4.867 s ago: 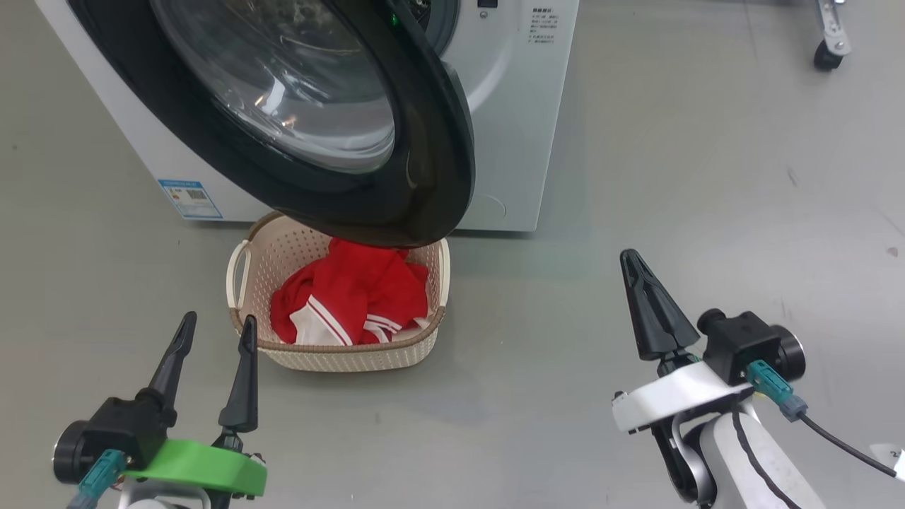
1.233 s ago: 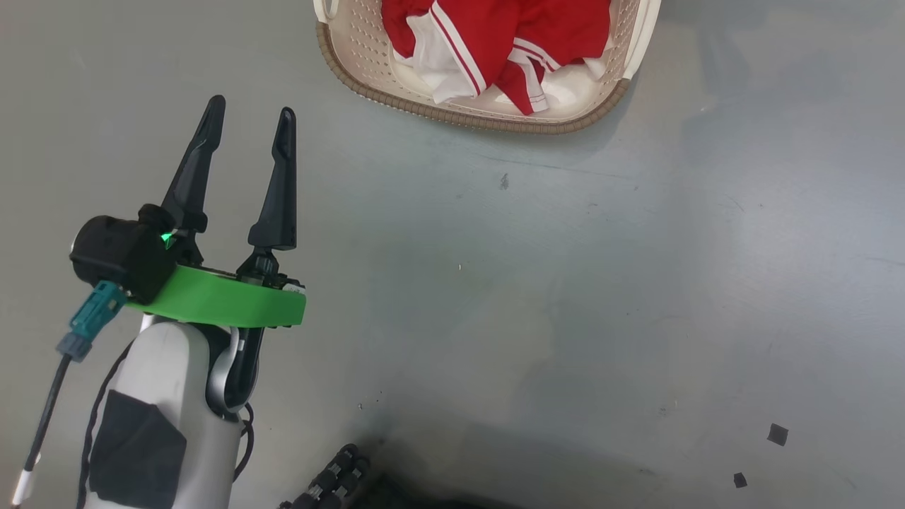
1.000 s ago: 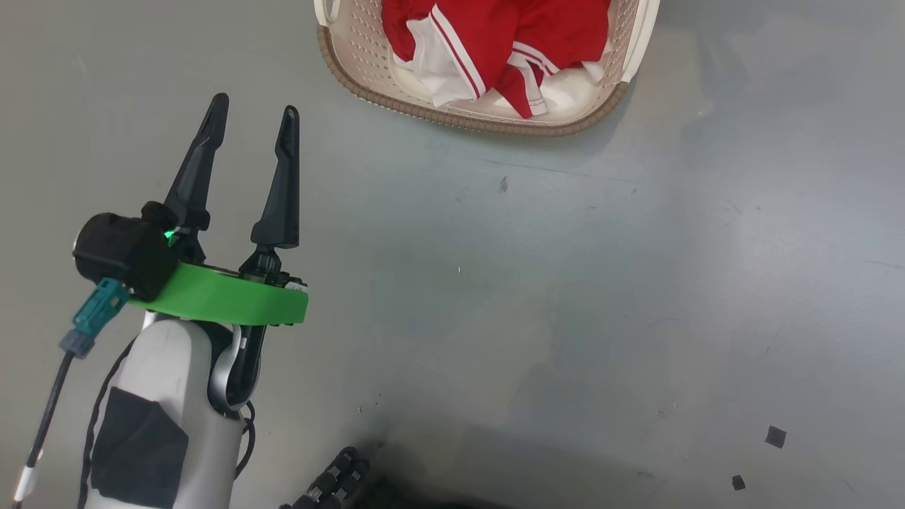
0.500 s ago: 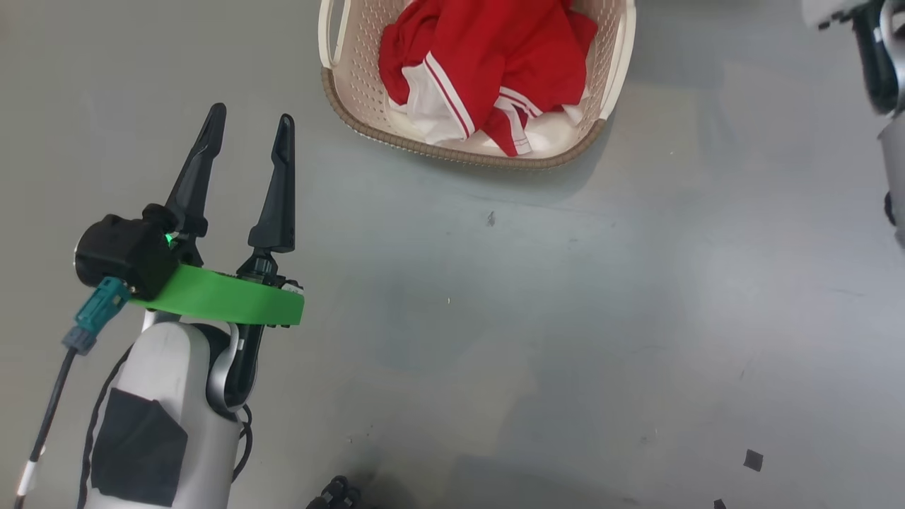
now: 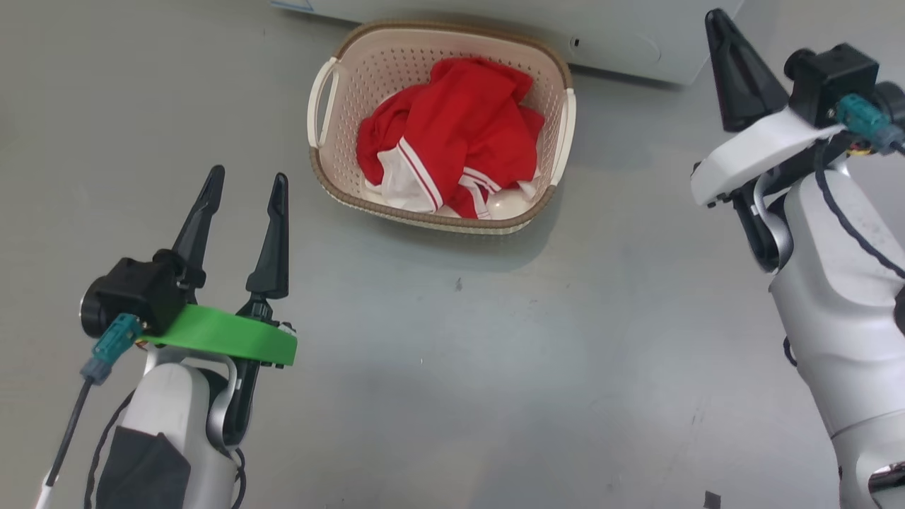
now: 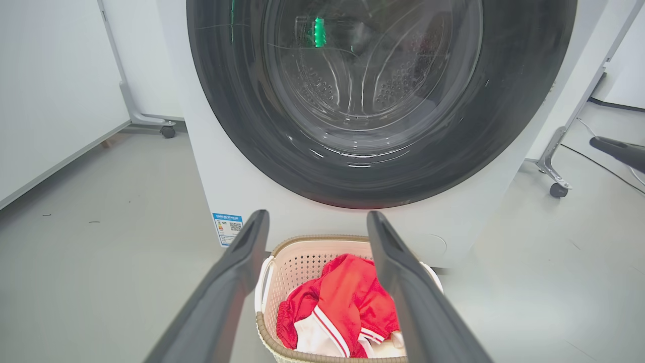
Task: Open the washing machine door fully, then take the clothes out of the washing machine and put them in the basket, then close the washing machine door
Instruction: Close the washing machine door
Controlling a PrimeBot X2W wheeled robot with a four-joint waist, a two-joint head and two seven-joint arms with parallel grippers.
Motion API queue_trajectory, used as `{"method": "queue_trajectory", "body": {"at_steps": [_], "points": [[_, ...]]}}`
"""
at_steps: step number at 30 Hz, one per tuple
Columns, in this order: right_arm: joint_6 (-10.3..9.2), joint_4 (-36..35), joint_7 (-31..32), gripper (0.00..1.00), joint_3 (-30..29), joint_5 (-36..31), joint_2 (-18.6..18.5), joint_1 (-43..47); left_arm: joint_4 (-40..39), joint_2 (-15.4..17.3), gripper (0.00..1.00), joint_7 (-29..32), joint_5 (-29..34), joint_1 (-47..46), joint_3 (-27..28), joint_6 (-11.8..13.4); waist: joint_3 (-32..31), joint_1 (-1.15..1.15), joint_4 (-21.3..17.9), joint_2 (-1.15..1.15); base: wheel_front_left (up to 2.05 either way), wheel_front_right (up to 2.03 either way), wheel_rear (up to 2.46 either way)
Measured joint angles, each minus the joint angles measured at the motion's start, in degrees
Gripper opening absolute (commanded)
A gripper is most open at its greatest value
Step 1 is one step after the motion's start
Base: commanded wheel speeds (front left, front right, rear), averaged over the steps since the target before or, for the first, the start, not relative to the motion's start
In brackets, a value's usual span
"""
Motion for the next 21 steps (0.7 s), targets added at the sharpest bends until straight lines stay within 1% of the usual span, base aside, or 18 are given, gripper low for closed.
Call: {"method": "queue_trajectory", "body": {"at_steps": [5,6,11,13,17,21], "points": [[-0.01,-3.78,0.0,0.0,-1.79,1.34,1.94,5.06,1.38,0.49,1.0,0.0,0.59,2.66,0.46,0.0,-3.86,0.0,-1.67,0.0,0.0,0.0,0.0],[-0.02,-5.26,0.0,0.0,-2.47,1.94,2.63,6.75,1.74,0.79,1.0,0.0,0.91,3.77,0.59,0.0,-5.43,0.0,-2.39,0.0,0.0,0.0,0.0],[-0.16,-8.01,0.0,0.0,-4.16,3.04,4.56,12.56,3.1,1.48,1.0,0.0,1.21,6.39,0.94,0.0,-9.41,0.0,-4.22,0.0,0.0,0.0,0.0],[-0.19,-8.79,0.0,0.0,-4.47,3.05,4.91,14.93,3.36,1.58,1.0,0.0,1.41,7.49,1.16,0.0,-11.02,0.0,-4.93,0.0,0.0,0.0,0.0],[-1.12,-10.42,0.0,0.0,-5.77,3.57,5.48,19.03,4.07,1.74,1.0,0.0,1.43,9.6,1.48,0.0,-14.12,0.0,-6.33,0.0,0.0,0.0,0.0],[-1.6,-12.48,0.01,0.0,-7.0,3.68,5.69,22.41,4.37,1.78,1.0,0.0,1.51,11.41,2.0,0.0,-16.91,0.0,-7.67,0.0,0.0,0.0,0.0]]}}
